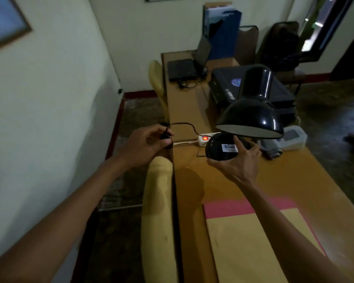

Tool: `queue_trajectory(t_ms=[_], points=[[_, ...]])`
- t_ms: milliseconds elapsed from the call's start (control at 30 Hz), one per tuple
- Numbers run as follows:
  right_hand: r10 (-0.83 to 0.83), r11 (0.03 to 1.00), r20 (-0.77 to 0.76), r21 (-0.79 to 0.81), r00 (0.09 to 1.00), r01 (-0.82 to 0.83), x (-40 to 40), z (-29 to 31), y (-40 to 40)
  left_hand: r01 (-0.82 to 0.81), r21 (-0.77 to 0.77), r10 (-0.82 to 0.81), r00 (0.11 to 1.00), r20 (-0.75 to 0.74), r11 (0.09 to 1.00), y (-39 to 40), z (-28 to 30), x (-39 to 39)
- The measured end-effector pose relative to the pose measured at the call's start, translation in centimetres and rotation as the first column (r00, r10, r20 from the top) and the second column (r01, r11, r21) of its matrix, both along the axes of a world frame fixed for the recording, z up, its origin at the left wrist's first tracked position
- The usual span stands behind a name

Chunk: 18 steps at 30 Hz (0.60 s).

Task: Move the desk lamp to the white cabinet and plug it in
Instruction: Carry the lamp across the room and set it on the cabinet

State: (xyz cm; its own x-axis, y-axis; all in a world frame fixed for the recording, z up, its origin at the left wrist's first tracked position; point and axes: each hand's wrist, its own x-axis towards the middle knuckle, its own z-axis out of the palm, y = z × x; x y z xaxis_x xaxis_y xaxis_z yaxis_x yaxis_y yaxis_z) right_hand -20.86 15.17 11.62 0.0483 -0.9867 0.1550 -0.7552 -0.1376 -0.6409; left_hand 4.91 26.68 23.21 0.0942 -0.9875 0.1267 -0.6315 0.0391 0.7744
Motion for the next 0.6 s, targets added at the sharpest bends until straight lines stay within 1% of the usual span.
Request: queue_trajectory(t_ms=[167, 300, 400, 600], points=[[0.234, 0.972, 0.028, -0.034, 0.972, -0.233, 8.2, 4.9, 6.4, -0.192, -0.117, 0.192, 0.981, -0.005, 0.974, 11.2, 4.8, 6.1], [0.433, 0.901, 0.08, -0.01, 0.898, -0.433, 14.8, 7.3, 12.8, -0.359, -0.138, 0.363, 0.932, 0.004, 0.923, 20.8, 6.1, 10.0], [0.56, 0.826, 0.125, -0.005, 0.819, -0.564, 19.3, 8.1, 18.0, -0.49, -0.122, 0.494, 0.87, -0.001, 0.863, 28.2, 5.6, 12.0], [0.743, 0.664, 0.092, 0.018, 0.663, -0.747, 25.7, 6.0, 28.6, -0.722, 0.013, 0.722, 0.69, -0.051, 0.692, 41.6, 1.3, 12.3]])
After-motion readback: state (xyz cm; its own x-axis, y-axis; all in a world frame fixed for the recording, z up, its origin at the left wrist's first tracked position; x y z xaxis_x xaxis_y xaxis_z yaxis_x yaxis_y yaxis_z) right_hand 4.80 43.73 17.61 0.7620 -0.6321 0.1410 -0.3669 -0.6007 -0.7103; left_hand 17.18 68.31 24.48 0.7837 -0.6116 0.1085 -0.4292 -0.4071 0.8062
